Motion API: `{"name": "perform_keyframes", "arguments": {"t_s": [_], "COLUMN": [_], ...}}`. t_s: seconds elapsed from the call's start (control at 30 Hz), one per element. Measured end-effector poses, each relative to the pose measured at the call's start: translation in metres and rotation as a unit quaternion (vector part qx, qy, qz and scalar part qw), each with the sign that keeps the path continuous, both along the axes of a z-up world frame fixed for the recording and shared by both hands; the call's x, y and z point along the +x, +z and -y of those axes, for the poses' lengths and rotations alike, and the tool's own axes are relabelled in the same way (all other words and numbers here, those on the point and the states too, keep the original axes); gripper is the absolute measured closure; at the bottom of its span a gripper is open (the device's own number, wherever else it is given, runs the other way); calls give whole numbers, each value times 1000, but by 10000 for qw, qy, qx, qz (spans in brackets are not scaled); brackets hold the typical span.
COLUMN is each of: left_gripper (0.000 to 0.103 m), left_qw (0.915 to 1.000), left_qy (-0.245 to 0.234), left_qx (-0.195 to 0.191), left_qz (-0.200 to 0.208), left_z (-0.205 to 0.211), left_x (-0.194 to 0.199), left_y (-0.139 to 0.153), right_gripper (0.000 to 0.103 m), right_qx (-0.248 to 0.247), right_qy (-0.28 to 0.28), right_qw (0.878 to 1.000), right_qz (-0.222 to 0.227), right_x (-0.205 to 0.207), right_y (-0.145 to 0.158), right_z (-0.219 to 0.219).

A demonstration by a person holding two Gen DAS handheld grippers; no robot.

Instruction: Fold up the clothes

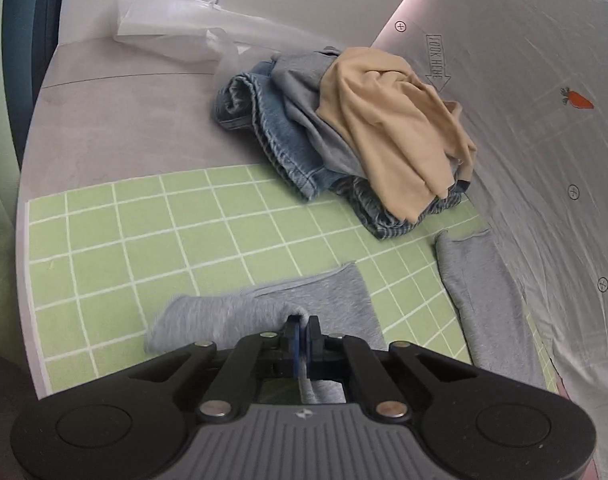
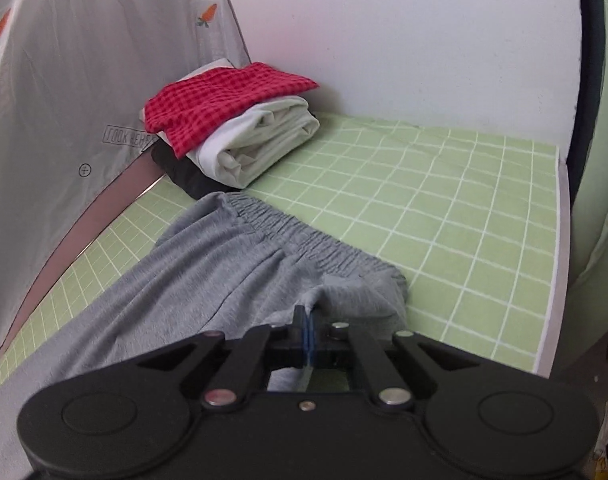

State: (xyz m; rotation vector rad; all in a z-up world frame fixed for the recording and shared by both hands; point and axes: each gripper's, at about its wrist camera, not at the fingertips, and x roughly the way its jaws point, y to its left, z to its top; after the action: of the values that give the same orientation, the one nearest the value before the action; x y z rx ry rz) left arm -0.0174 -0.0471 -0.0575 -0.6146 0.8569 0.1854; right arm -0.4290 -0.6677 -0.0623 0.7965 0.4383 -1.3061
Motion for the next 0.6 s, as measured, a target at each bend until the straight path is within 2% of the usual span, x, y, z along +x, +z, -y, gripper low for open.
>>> {"name": "perform_keyframes", "arguments": {"t_s": [0.13, 0.2, 0.3, 0.37, 0.4, 0.43, 0.47, 0.53, 0.6], "left_gripper": [100, 100, 99, 87, 77, 73, 70, 60, 54], "left_qw": [9992, 9969, 9845, 9761, 9732, 9712, 9720, 9746, 9774], "left_qy": [-310, -572, -1373, -1683, -1769, -1822, -1800, -1770, -1719], "left_qx": [-20, 29, 301, 666, 835, 967, 1017, 1074, 1112], "left_qz": [247, 536, 1050, 1200, 1212, 1196, 1114, 851, 521], "left_z": [33, 65, 142, 194, 217, 236, 244, 248, 243], "left_x": [46, 92, 183, 230, 250, 265, 270, 269, 263], "left_y": [26, 43, 60, 61, 60, 57, 52, 35, 15], "right_gripper": [102, 102, 102, 101, 89, 77, 57, 50, 25], "right_qx": [-92, -214, -462, -583, -553, -468, -411, -554, -586], "right_qy": [34, 169, 398, 548, 662, 693, 645, 736, 832], "right_qw": [9999, 9996, 9981, 9968, 9962, 9965, 9968, 9947, 9923], "right_qz": [-92, -117, 14, 76, 78, -43, -238, -459, -706], "right_x": [28, 52, 101, 138, 155, 172, 186, 199, 201], "right_y": [14, 26, 39, 43, 41, 40, 38, 37, 28], "right_z": [20, 45, 101, 144, 168, 188, 199, 197, 178]}}
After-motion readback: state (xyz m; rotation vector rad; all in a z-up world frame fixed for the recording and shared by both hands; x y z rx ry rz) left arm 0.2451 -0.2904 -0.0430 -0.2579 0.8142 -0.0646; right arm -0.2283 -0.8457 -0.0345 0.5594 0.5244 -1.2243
